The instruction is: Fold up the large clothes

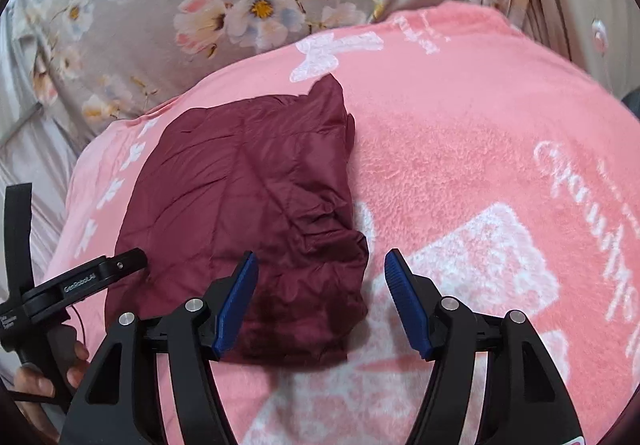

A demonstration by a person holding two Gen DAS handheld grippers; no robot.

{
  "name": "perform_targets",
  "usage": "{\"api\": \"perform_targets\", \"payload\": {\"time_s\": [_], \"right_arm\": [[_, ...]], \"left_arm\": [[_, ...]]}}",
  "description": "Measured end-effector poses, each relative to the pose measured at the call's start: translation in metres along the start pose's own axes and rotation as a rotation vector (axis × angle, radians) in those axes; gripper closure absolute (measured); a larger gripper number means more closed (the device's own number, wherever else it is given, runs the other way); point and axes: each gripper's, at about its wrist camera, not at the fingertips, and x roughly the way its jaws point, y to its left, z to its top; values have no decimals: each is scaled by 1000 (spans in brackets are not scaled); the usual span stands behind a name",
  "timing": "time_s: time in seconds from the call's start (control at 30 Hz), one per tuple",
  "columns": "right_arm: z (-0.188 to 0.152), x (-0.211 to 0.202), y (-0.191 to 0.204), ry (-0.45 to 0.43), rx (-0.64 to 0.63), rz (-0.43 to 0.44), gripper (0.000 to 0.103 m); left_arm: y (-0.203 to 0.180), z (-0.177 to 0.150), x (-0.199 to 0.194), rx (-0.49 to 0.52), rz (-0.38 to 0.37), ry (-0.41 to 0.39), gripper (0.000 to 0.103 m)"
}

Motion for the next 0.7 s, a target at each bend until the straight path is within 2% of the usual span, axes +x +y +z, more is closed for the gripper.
{"api": "perform_targets", "payload": {"time_s": [0.1, 0.2, 0.3, 0.37, 0.47, 0.53, 0.57, 0.63, 0.7], "right_arm": [[4, 25, -7, 59, 54, 29, 39], [4, 41, -7, 92, 89, 77, 38], [4, 52, -5, 107, 117, 121, 37], [3, 57, -6, 109, 133, 140, 37], [4, 61, -4, 108, 138, 159, 38], [6, 64, 0, 117, 128, 191, 57], [8, 64, 2, 121, 127, 205, 62], [13, 59, 12, 110, 91, 199, 82], [19, 44, 26, 70, 38, 183, 87]], "left_arm": [[-2, 7, 12, -5, -1, 24, 7], [3, 14, 20, -38, -36, 37, 5], [7, 21, 31, -62, -90, 50, 5], [12, 24, 40, -90, -165, 74, 5], [16, 26, 47, -119, -234, 97, 5], [16, 26, 41, -116, -249, 85, 21], [15, 26, 37, -112, -248, 73, 27], [13, 28, 24, -86, -254, 41, 51], [11, 33, 7, -48, -266, 8, 64]]}}
